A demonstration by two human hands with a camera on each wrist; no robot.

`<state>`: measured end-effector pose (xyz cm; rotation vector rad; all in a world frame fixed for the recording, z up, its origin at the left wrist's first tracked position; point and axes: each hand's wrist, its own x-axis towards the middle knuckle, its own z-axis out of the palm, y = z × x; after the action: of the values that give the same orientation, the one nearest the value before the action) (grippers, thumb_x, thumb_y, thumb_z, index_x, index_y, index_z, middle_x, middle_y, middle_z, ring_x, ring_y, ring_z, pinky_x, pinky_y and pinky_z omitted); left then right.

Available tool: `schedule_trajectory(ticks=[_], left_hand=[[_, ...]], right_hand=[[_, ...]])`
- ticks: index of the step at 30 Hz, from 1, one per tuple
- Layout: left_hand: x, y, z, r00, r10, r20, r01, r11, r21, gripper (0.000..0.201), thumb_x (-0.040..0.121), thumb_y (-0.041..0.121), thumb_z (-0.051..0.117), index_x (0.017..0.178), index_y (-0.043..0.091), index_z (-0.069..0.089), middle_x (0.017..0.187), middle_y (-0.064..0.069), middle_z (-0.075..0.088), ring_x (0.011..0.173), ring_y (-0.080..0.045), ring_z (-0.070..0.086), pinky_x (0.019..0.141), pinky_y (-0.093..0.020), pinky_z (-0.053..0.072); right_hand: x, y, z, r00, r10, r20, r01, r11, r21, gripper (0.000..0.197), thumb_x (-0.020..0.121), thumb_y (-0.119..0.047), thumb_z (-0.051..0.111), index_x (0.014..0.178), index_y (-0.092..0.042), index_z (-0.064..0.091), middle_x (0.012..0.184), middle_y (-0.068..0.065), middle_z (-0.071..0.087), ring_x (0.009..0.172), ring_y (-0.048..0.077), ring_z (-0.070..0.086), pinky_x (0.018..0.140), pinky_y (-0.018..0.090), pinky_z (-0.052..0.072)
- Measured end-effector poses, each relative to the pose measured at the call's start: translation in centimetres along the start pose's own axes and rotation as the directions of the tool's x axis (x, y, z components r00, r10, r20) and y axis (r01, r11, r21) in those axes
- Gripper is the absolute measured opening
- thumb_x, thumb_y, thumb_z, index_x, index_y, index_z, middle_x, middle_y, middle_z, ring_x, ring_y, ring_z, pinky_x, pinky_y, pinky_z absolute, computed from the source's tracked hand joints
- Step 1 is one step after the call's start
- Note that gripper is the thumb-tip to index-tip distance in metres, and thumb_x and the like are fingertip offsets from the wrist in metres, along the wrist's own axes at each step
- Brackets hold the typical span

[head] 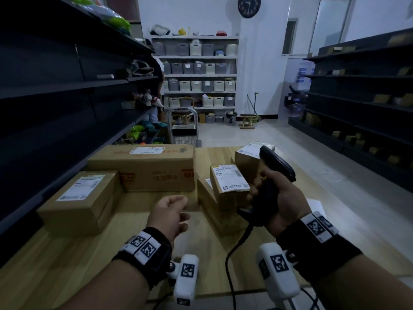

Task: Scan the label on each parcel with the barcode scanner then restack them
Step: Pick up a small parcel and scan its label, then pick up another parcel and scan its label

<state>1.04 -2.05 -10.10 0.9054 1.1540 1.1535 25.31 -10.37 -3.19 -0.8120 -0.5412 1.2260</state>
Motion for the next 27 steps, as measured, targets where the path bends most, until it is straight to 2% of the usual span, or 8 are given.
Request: schedule_trajectory(ticks=[5,11,14,16,20,22,25,27], left_hand=[[-0.3,3.1,-4.3,0.994,0.063,-0.087,-0.071,0.994,-0.086,0.008,0.109,0.008,0.065,0.113,0.01,0.07,0.096,-0.01,0.065,0.072,-0.02,0.06,0.058,-0.033,0.047],[0.0,6.0,-10.4,0.946,0.146,-0.29,-0.147,0.989,0.017,0.012,0.103,0.013,0.073,0.114,0.017,0.075,0.109,-0.013,0.073,0.089,-0.025,0.066,0.069,-0.037,0.054],[0.1,7.5,-12.8,0.9,0.199,-0.389,-0.188,0.98,0.065,0.022,0.098,0.014,0.077,0.12,0.014,0.073,0.11,-0.016,0.079,0.092,-0.026,0.072,0.084,-0.042,0.061],[0.5,8.6,-14.4,0.868,0.236,-0.438,-0.205,0.972,0.117,0.035,0.093,0.021,0.08,0.126,0.013,0.071,0.12,-0.013,0.077,0.1,-0.028,0.069,0.092,-0.04,0.058],[2.2,10.9,-17.7,0.852,0.291,-0.436,-0.083,0.896,0.435,0.051,0.1,0.029,0.075,0.148,0.015,0.064,0.145,-0.012,0.069,0.128,-0.034,0.066,0.113,-0.04,0.049],[3.8,10.7,-19.4,0.885,0.266,-0.381,0.033,0.782,0.622,0.061,0.096,0.039,0.072,0.153,0.019,0.06,0.151,-0.014,0.066,0.133,-0.038,0.065,0.118,-0.048,0.049],[4.8,9.6,-19.8,0.939,0.227,-0.257,0.16,0.371,0.915,0.05,0.1,0.051,0.065,0.139,0.018,0.067,0.149,-0.016,0.064,0.13,-0.039,0.064,0.112,-0.046,0.051],[3.9,9.4,-19.0,0.961,0.224,-0.165,0.14,0.124,0.982,0.043,0.103,0.057,0.063,0.122,0.018,0.067,0.138,-0.011,0.066,0.122,-0.032,0.065,0.106,-0.044,0.054]], right_hand=[[-1.2,2.9,3.3,0.993,0.077,0.085,-0.075,0.997,-0.03,0.011,0.095,-0.02,0.074,0.095,-0.012,0.067,0.073,0.006,0.058,0.06,0.022,0.056,0.059,0.038,0.048],[-2.1,6.7,6.5,0.971,0.21,0.112,-0.189,0.967,-0.173,0.017,0.093,-0.023,0.079,0.086,-0.011,0.069,0.072,0.01,0.059,0.059,0.025,0.059,0.056,0.039,0.055],[-2.3,8.6,7.7,0.967,0.218,0.135,-0.197,0.968,-0.153,0.016,0.091,-0.018,0.08,0.093,-0.008,0.068,0.074,0.012,0.057,0.059,0.026,0.056,0.057,0.038,0.051],[-2.5,9.5,8.3,0.956,0.246,0.16,-0.22,0.962,-0.161,0.019,0.09,-0.019,0.082,0.096,-0.007,0.068,0.074,0.014,0.058,0.06,0.029,0.058,0.057,0.04,0.051],[-3.0,10.7,9.3,0.93,0.323,0.177,-0.288,0.937,-0.2,0.025,0.094,-0.023,0.081,0.103,-0.003,0.068,0.073,0.016,0.061,0.062,0.032,0.06,0.06,0.041,0.054],[-2.9,11.1,9.6,0.926,0.345,0.155,-0.313,0.929,-0.198,0.026,0.094,-0.023,0.081,0.103,-0.003,0.067,0.071,0.016,0.061,0.061,0.032,0.06,0.059,0.041,0.054],[-2.8,11.6,9.7,0.923,0.359,0.141,-0.33,0.924,-0.191,0.024,0.094,-0.023,0.08,0.103,-0.005,0.067,0.072,0.015,0.061,0.061,0.031,0.06,0.059,0.04,0.054],[-2.7,11.9,9.6,0.918,0.37,0.14,-0.342,0.92,-0.191,0.024,0.094,-0.023,0.08,0.104,-0.005,0.067,0.073,0.015,0.061,0.062,0.031,0.061,0.059,0.04,0.054]])
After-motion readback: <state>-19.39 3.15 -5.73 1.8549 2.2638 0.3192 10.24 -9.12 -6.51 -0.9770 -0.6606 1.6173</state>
